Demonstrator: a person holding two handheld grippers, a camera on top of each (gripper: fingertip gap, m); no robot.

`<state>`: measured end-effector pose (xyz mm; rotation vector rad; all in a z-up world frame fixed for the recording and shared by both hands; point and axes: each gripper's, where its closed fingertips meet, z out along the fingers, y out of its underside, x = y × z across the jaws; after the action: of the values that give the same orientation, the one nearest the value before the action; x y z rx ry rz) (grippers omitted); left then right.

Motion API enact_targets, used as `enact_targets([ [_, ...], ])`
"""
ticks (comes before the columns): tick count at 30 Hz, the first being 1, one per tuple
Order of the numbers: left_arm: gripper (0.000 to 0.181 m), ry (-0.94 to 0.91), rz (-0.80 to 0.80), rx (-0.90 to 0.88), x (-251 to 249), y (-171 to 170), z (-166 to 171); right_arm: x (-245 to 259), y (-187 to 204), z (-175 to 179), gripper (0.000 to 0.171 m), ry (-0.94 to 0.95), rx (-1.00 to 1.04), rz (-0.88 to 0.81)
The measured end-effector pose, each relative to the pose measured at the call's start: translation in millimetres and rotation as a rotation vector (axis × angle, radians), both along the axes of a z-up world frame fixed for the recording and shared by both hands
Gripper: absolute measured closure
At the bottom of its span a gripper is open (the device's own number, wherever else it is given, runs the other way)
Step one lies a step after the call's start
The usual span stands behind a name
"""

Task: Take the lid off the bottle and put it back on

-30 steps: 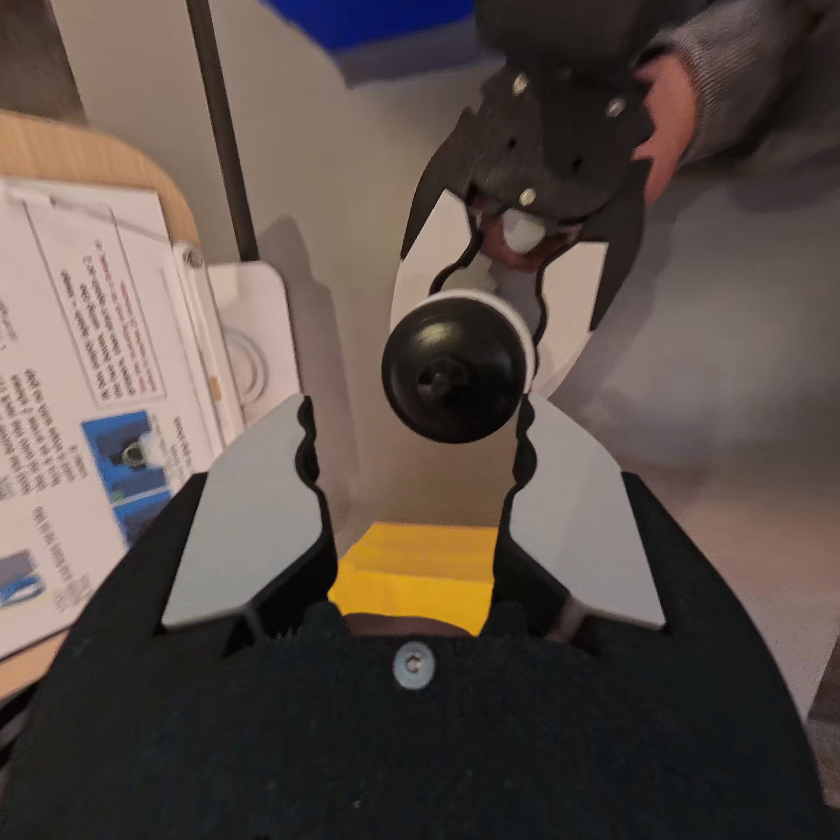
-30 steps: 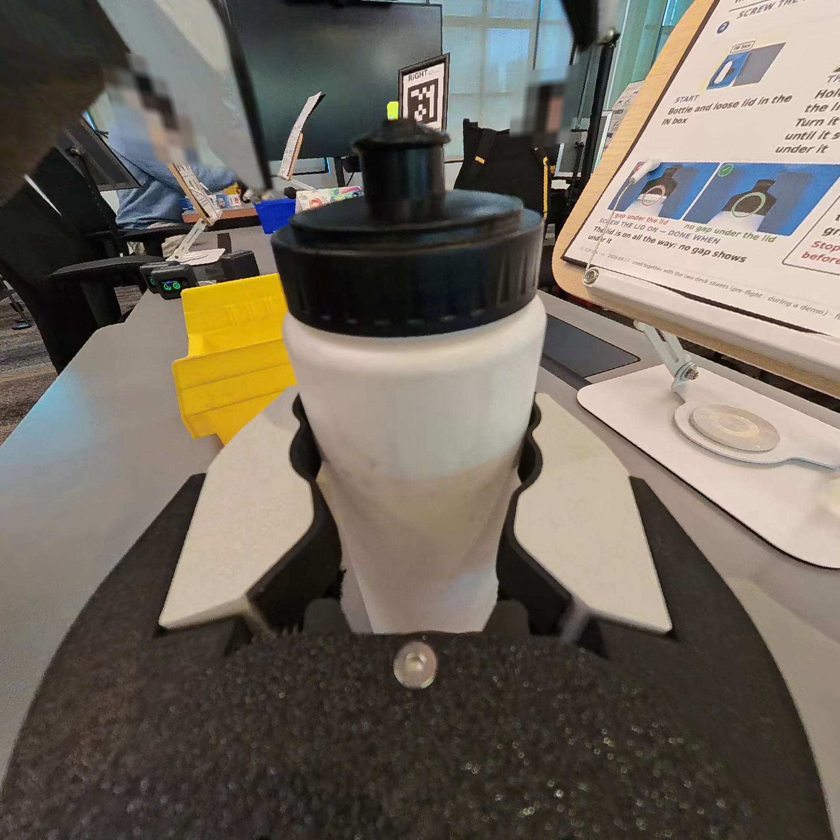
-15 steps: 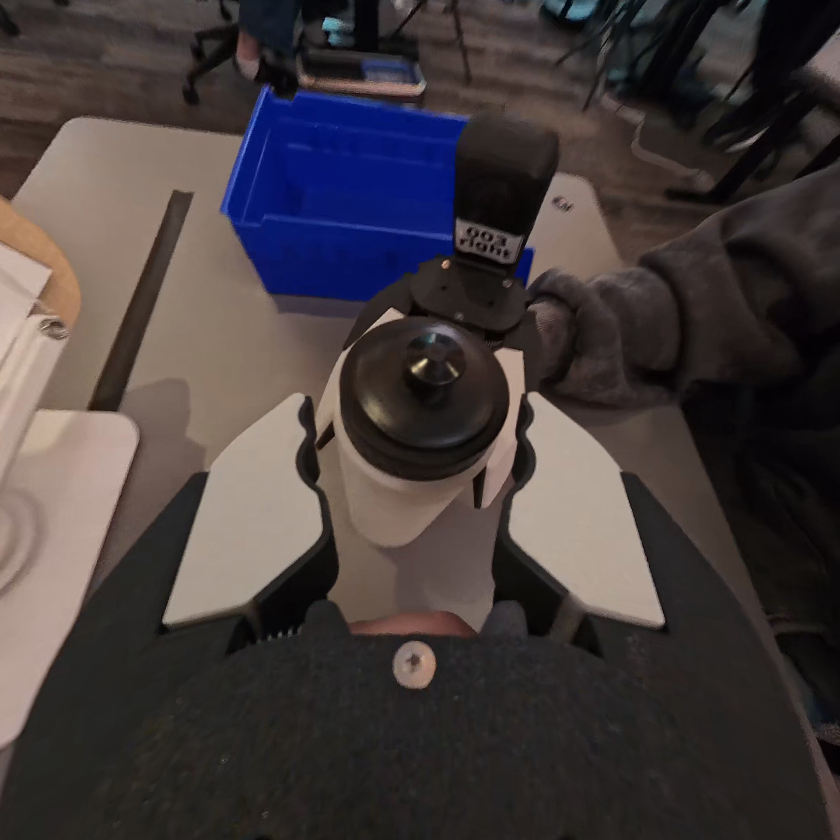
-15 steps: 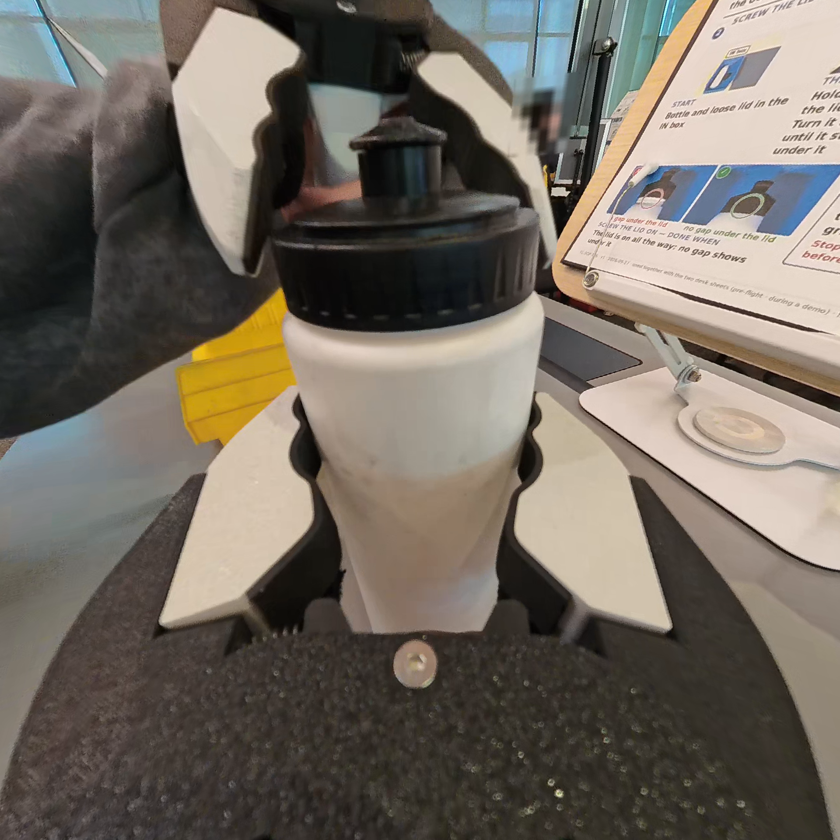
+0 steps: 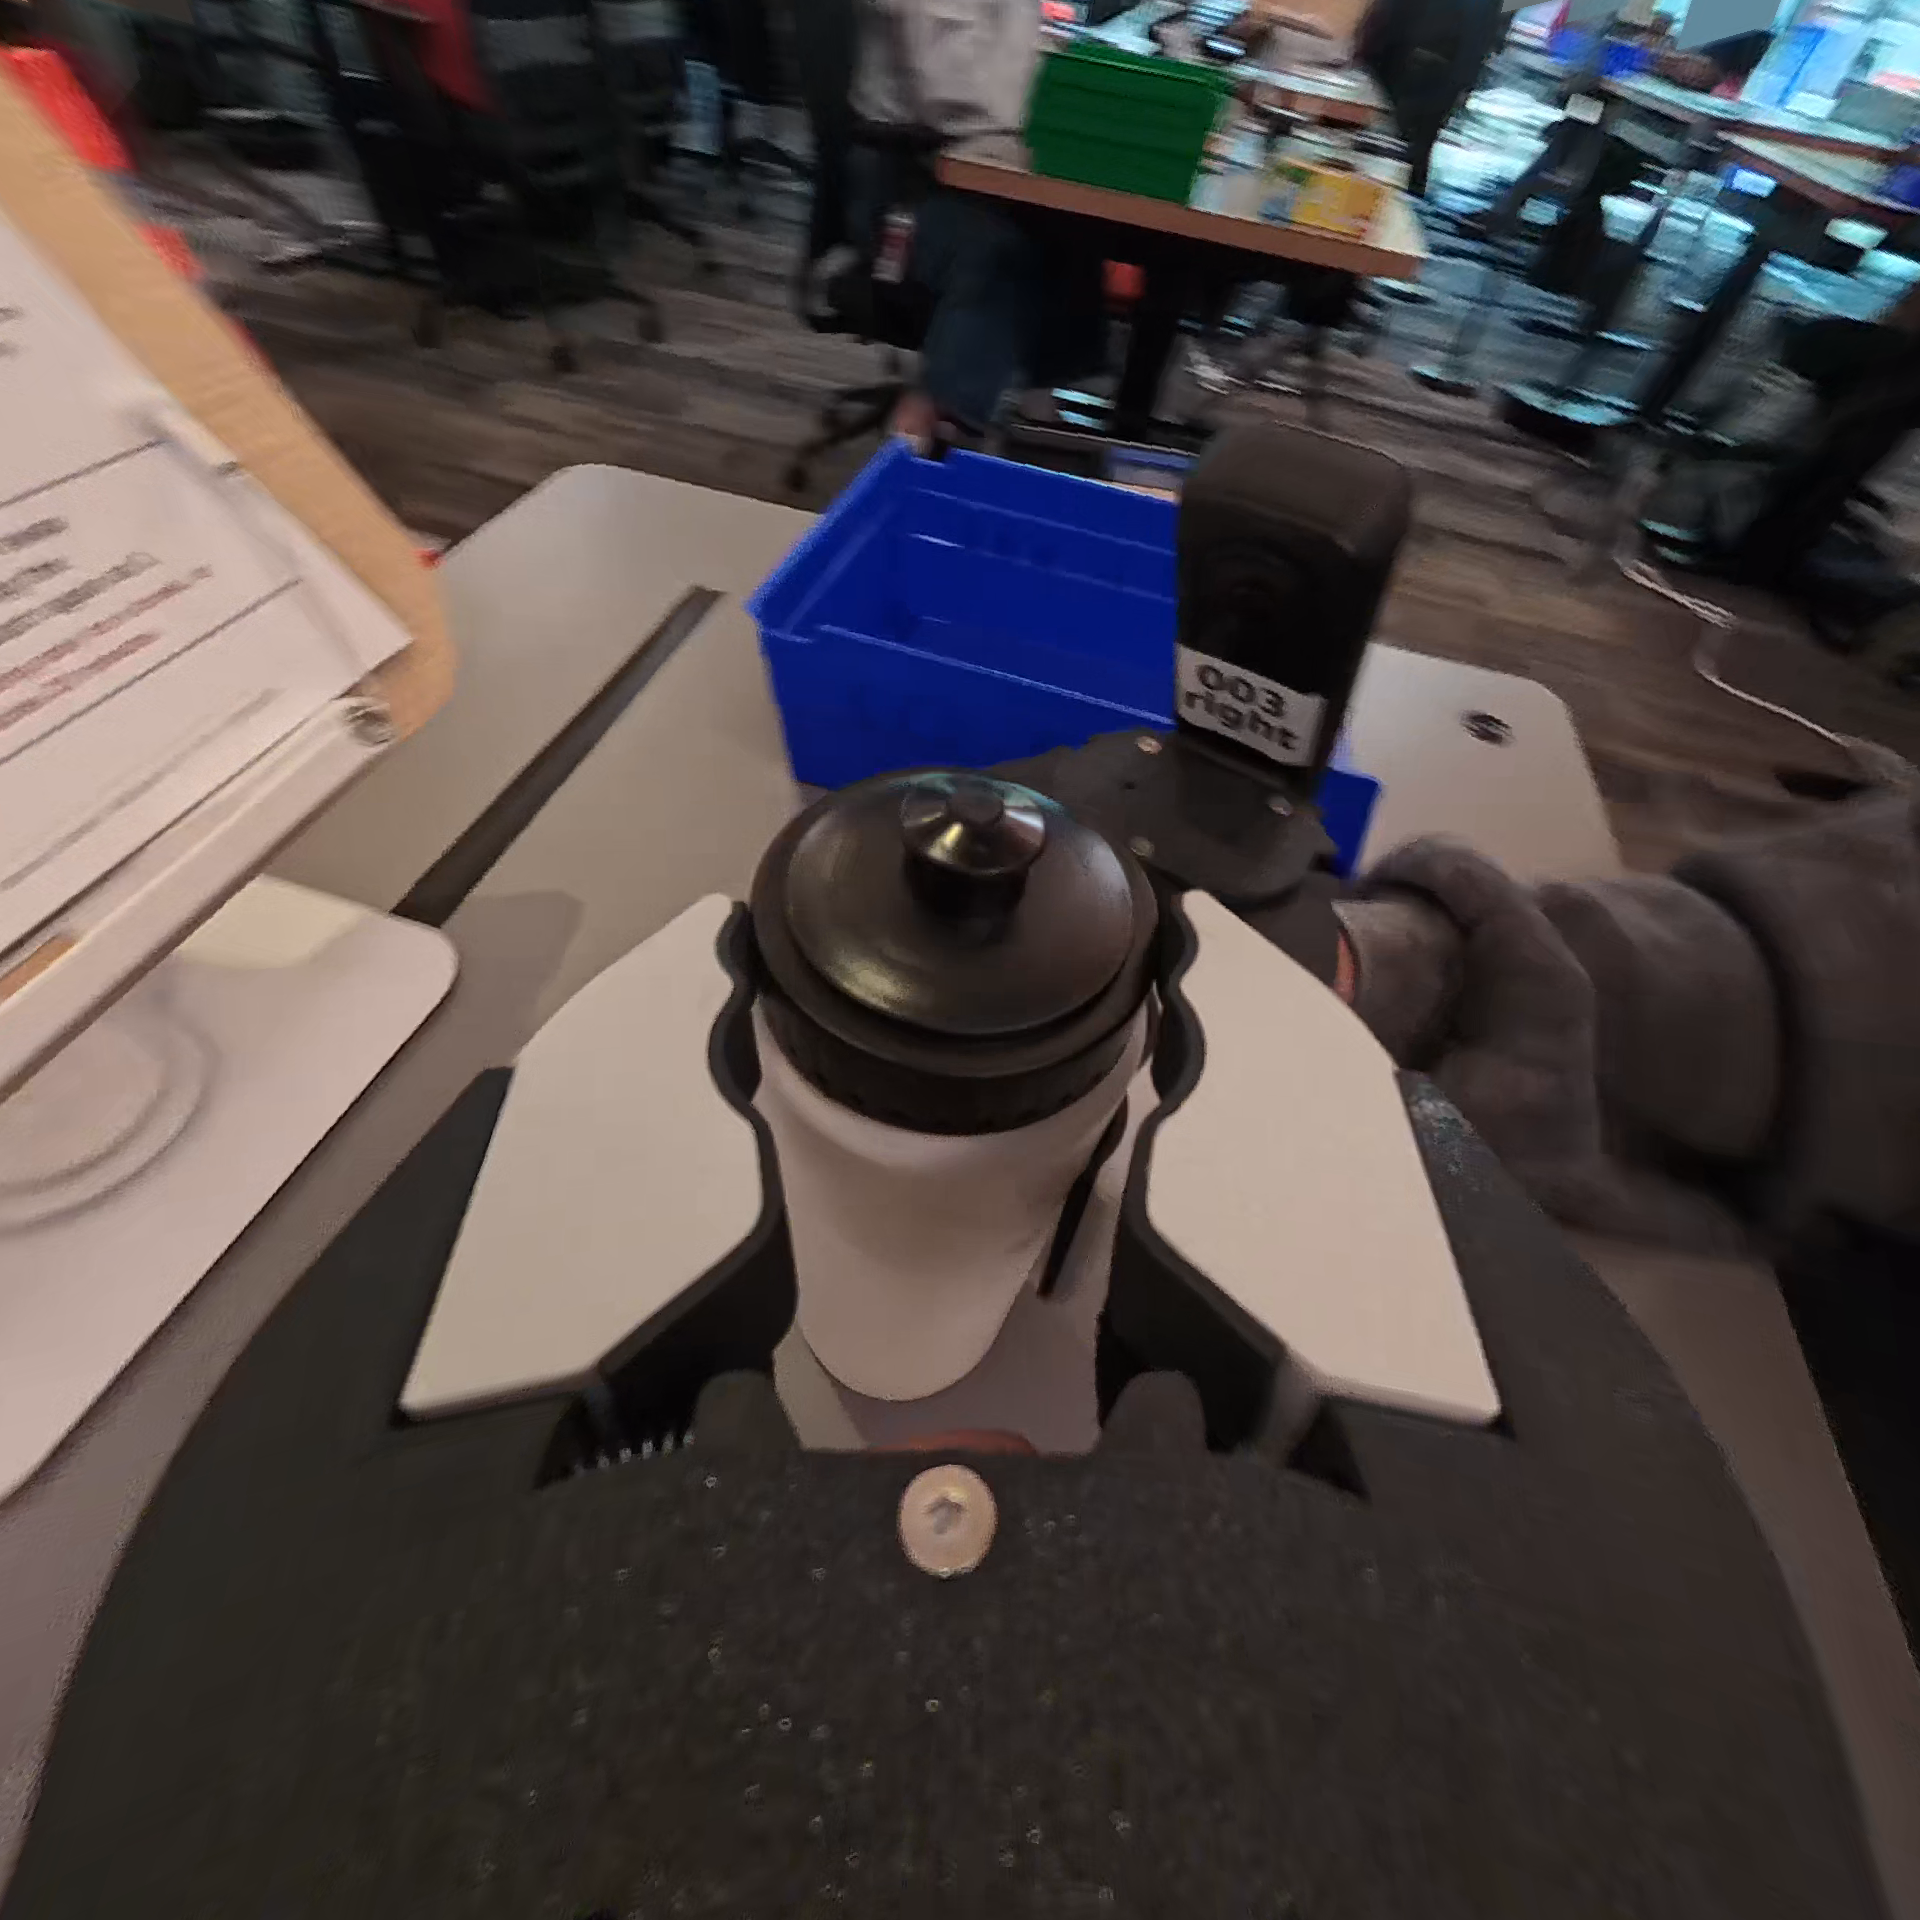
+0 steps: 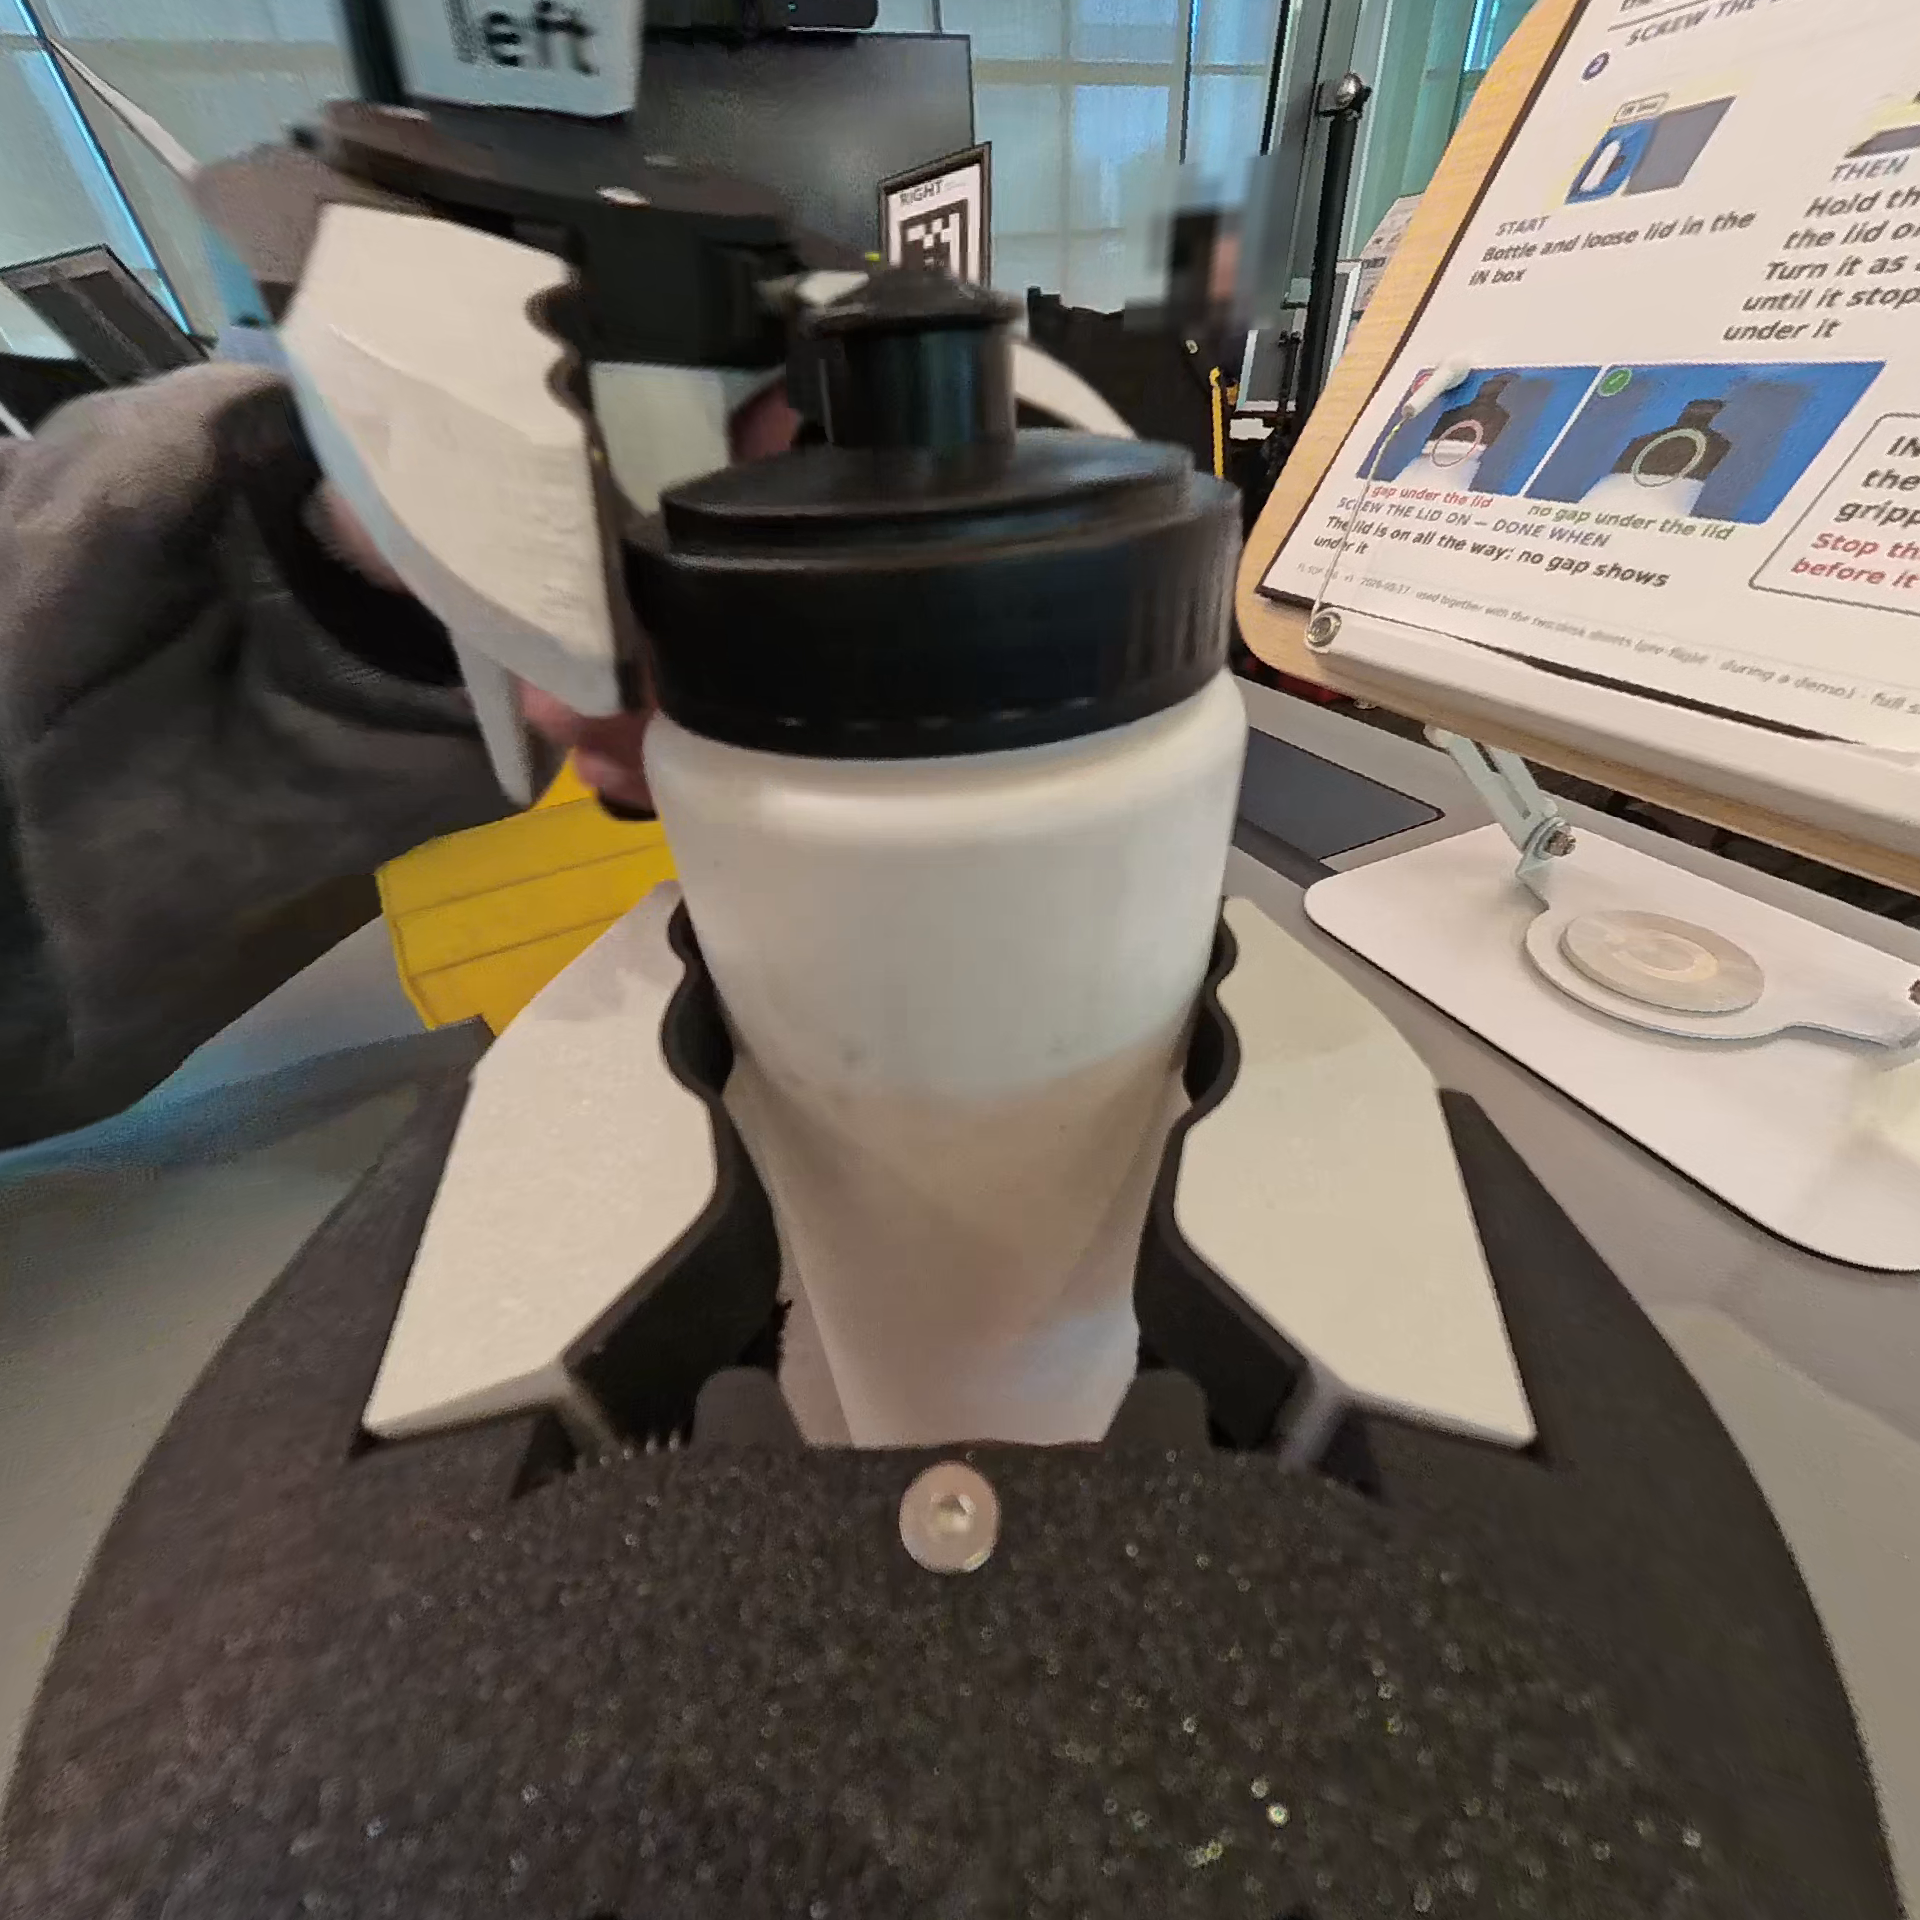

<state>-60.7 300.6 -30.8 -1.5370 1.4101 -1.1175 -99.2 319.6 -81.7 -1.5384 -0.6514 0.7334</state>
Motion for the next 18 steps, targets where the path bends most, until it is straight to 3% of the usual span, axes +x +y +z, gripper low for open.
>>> enact_targets([
  [8,0.108,-0.117,0.791,0.063,-4,16,3,1,6,-1,0.084,-0.022,0.001,-0.066],
  [11,0.108,-0.164,0.976,0.117,-5,17,5,1,5,-1,0.083,-0.019,0.005,-0.065],
  [14,0.108,-0.157,0.941,0.126,-6,14,5,2,4,-1,0.083,-0.015,0.006,-0.057],
  [18,0.109,-0.152,0.579,0.169,-19,-6,23,0,4,0,0.084,-0.004,0.008,-0.049],
])
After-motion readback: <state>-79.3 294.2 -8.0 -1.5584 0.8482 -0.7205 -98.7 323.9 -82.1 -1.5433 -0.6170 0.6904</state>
